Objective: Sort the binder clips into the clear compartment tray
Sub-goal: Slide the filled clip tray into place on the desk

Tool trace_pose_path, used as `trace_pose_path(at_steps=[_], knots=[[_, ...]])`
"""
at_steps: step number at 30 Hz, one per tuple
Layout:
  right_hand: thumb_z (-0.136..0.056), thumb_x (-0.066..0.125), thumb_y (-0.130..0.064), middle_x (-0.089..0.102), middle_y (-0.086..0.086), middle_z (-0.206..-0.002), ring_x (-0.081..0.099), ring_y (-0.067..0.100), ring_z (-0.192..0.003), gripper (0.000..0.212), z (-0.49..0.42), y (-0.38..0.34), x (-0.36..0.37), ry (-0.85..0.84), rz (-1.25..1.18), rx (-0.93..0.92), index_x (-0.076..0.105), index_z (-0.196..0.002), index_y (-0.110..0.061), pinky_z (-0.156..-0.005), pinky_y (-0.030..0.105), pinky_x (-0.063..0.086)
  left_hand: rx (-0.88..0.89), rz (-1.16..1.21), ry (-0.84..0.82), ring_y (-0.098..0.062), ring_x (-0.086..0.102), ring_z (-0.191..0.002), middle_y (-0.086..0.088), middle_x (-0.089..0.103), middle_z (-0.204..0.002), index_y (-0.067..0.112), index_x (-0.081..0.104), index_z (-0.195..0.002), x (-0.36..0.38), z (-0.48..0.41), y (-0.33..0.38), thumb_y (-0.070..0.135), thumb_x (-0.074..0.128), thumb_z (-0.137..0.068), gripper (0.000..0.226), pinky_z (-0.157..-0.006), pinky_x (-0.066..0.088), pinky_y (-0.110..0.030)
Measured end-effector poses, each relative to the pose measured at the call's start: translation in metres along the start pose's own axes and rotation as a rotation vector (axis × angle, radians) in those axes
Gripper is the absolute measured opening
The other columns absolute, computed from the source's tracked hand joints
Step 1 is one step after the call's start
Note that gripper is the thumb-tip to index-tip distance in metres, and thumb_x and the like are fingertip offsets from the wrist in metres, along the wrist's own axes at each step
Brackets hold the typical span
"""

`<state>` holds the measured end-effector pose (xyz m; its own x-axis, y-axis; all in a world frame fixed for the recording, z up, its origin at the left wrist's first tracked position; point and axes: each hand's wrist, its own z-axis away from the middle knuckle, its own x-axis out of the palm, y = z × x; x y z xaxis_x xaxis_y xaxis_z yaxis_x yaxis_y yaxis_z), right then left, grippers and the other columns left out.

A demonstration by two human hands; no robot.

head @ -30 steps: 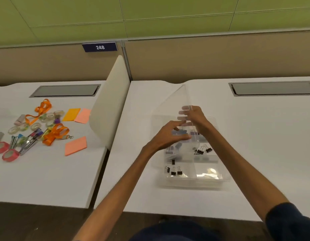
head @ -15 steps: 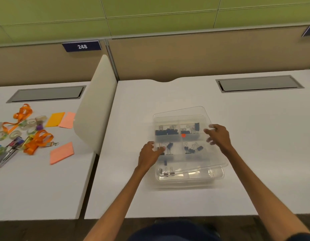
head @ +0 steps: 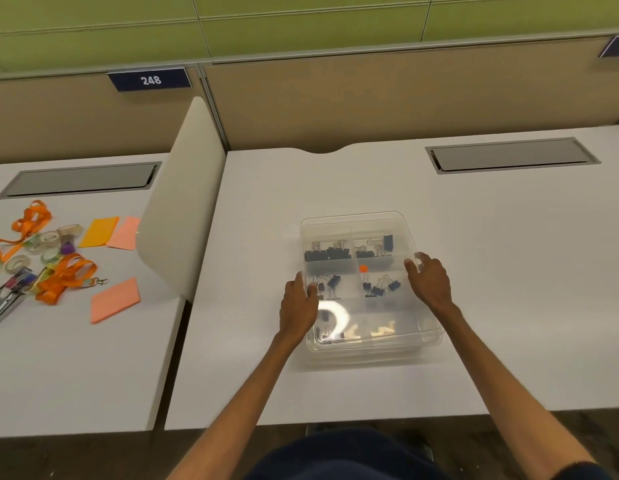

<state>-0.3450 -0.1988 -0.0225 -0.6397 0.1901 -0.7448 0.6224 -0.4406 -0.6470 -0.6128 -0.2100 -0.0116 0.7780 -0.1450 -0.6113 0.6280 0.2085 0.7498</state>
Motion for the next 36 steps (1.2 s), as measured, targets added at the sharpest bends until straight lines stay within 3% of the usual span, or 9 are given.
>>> trace_pose_path(at_steps=[4, 11, 16, 18, 21, 25, 28, 31, 36], knots=[[-0.103, 0.035, -0.034, 0.057, 0.023, -0.123, 0.056, 0.038, -0.112, 0.044, 0.003, 0.003, 0.002, 0.058, 0.010, -0.026, 0.052, -0.133, -0.007, -0.094, 0.043, 0.045, 0.054, -0.062, 0.069, -0.029, 0.043, -0.132, -0.011, 0.024, -0.154, 0.012, 0.015, -0.152, 0.009, 0.005, 0.004, 0.029, 0.038, -0.102, 0.057, -0.101, 0.041, -0.034], [-0.104, 0.031, -0.020, 0.064, 0.018, -0.086, 0.058, 0.032, -0.076, 0.041, 0.000, -0.004, 0.006, 0.139, -0.021, -0.004, 0.061, -0.091, 0.005, -0.071, 0.032, 0.040, 0.045, -0.058, 0.093, -0.028, 0.033, -0.140, -0.011, 0.015, -0.158, 0.010, 0.023, -0.150, 0.010, 0.001, 0.011, 0.020, 0.042, -0.101, 0.053, -0.109, 0.035, -0.036], [-0.102, 0.035, -0.014, 0.064, 0.022, -0.084, 0.056, 0.029, -0.073, 0.041, -0.005, -0.008, 0.005, 0.155, 0.060, 0.000, 0.063, -0.084, 0.008, -0.070, 0.034, 0.042, -0.055, 0.314, 0.064, -0.028, 0.040, -0.135, -0.008, 0.024, -0.155, 0.006, 0.028, -0.147, 0.000, -0.007, 0.023, 0.017, 0.056, -0.095, 0.059, -0.105, 0.044, -0.041], [-0.101, 0.035, -0.015, 0.064, 0.025, -0.086, 0.058, 0.037, -0.084, 0.042, -0.007, -0.007, 0.002, 0.154, 0.160, -0.007, 0.066, -0.084, 0.008, -0.075, 0.036, 0.041, -0.120, 0.474, 0.029, -0.027, 0.046, -0.129, -0.004, 0.028, -0.152, 0.010, 0.029, -0.145, -0.006, -0.013, 0.024, 0.025, 0.065, -0.088, 0.069, -0.096, 0.052, -0.041], [-0.101, 0.035, -0.019, 0.062, 0.024, -0.091, 0.053, 0.041, -0.097, 0.042, -0.006, -0.006, -0.002, 0.152, 0.280, -0.003, 0.066, -0.088, 0.006, -0.079, 0.041, 0.041, -0.179, 0.500, -0.005, -0.019, 0.052, -0.117, 0.001, 0.039, -0.141, 0.007, 0.035, -0.141, -0.016, -0.015, 0.022, 0.026, 0.064, -0.090, 0.061, -0.080, 0.049, -0.016], [-0.101, 0.034, -0.022, 0.066, 0.021, -0.084, 0.061, 0.038, -0.084, 0.044, 0.000, 0.003, 0.003, 0.136, 0.257, -0.045, 0.065, -0.080, 0.001, -0.073, 0.040, 0.050, -0.140, 0.458, 0.039, -0.021, 0.044, -0.128, -0.007, 0.038, -0.147, 0.011, 0.040, -0.140, -0.013, -0.014, 0.014, 0.028, 0.061, -0.093, 0.055, -0.093, 0.039, -0.024], [-0.102, 0.035, -0.022, 0.068, 0.020, -0.084, 0.060, 0.033, -0.074, 0.043, 0.002, 0.002, 0.001, 0.102, 0.220, -0.039, 0.066, -0.083, 0.002, -0.066, 0.030, 0.043, -0.140, 0.492, 0.046, -0.014, 0.053, -0.109, -0.004, 0.039, -0.144, 0.009, 0.039, -0.141, -0.010, -0.013, 0.019, 0.029, 0.060, -0.093, 0.055, -0.082, 0.046, -0.020], [-0.103, 0.034, -0.024, 0.068, 0.019, -0.088, 0.063, 0.036, -0.081, 0.043, 0.004, -0.001, -0.001, 0.086, 0.206, -0.024, 0.067, -0.088, 0.000, -0.067, 0.030, 0.040, -0.115, 0.496, 0.115, -0.024, 0.048, -0.124, -0.008, 0.044, -0.142, 0.012, 0.046, -0.136, -0.006, -0.016, 0.018, 0.039, 0.066, -0.086, 0.060, -0.098, 0.049, -0.039], [-0.104, 0.032, -0.031, 0.069, 0.016, -0.101, 0.064, 0.037, -0.091, 0.043, 0.010, -0.003, 0.004, 0.077, 0.157, -0.017, 0.066, -0.105, -0.004, -0.076, 0.036, 0.047, -0.071, 0.481, 0.188, -0.021, 0.046, -0.125, -0.005, 0.054, -0.131, 0.012, 0.046, -0.136, -0.008, -0.018, 0.020, 0.027, 0.062, -0.091, 0.050, -0.097, 0.042, -0.029]])
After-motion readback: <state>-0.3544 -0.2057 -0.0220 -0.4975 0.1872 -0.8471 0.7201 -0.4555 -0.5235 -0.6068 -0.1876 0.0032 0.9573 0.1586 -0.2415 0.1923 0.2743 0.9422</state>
